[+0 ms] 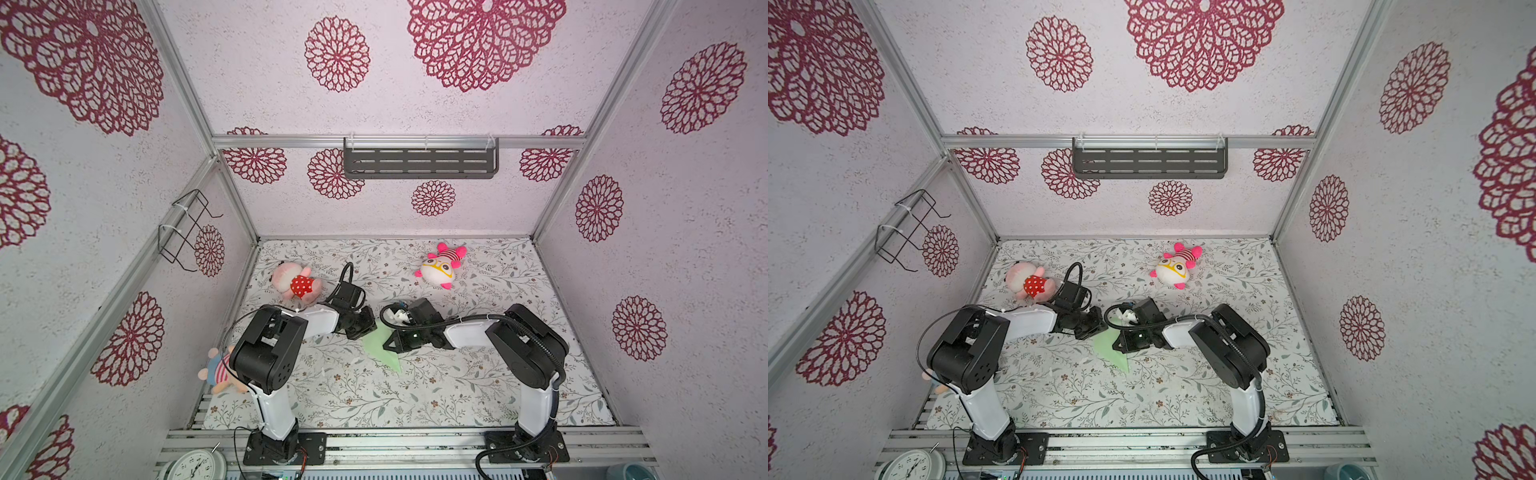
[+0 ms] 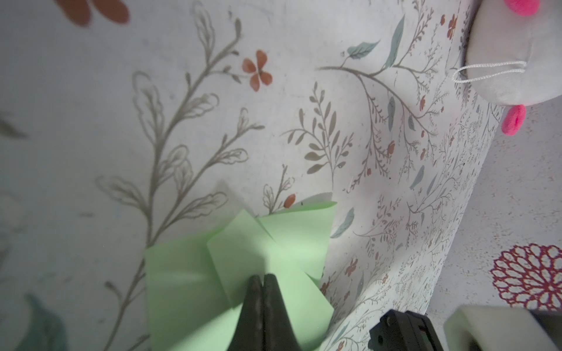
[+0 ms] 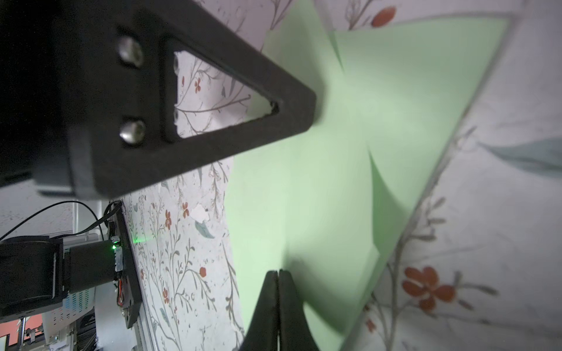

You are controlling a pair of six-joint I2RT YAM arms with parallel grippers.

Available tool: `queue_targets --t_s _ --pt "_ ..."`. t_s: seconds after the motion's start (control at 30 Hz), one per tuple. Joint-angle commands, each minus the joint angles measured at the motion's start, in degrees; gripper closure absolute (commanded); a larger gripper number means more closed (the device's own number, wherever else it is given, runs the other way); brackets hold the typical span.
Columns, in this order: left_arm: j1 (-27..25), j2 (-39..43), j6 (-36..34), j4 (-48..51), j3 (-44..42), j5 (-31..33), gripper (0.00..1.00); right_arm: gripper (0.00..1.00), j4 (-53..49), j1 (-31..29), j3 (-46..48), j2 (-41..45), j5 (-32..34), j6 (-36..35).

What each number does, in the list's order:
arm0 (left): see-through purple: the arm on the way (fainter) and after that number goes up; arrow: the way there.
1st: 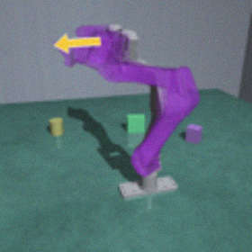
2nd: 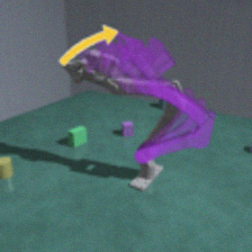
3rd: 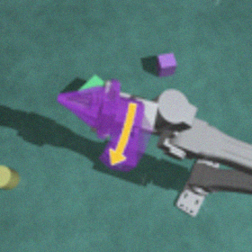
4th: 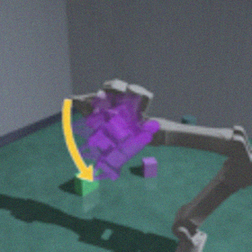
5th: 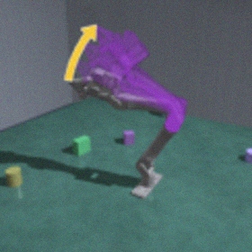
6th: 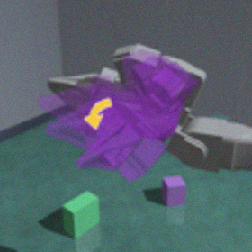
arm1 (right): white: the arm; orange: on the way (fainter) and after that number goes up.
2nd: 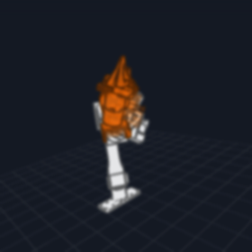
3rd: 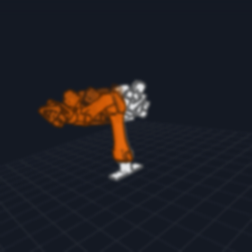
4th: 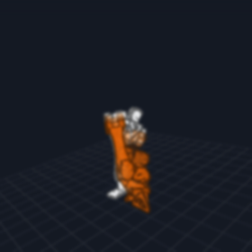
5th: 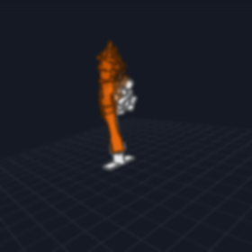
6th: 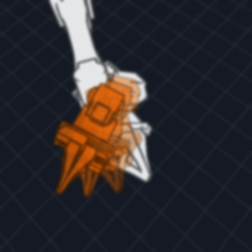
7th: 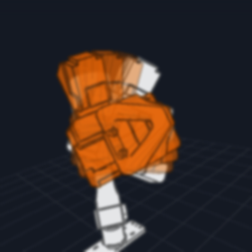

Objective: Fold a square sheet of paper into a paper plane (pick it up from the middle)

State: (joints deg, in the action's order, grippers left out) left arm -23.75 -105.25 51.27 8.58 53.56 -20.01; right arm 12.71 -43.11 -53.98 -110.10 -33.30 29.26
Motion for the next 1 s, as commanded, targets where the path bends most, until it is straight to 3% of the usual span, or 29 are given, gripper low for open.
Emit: queue_targets --t_s 0.0,0.77,0.87,0.97 --pt "-0.22 -2.52 -0.25 5.30 -0.56 4.28 1.00 0.93 -5.50 0.05 1.94 1.92 -1.16 -2.01" --pt "-0.20 -1.85 -0.20 5.93 0.78 3.77 1.00 0.94 -6.11 -0.17 10.78 8.93 -4.14 -2.01" --pt "-0.20 -0.52 -0.20 5.79 2.50 2.43 1.00 0.91 -2.69 -0.20 12.61 13.26 -1.82 -1.95" --pt "-0.23 2.40 0.28 5.43 4.97 0.97 0.92 0.85 2.18 0.03 13.76 18.60 3.60 -1.21"
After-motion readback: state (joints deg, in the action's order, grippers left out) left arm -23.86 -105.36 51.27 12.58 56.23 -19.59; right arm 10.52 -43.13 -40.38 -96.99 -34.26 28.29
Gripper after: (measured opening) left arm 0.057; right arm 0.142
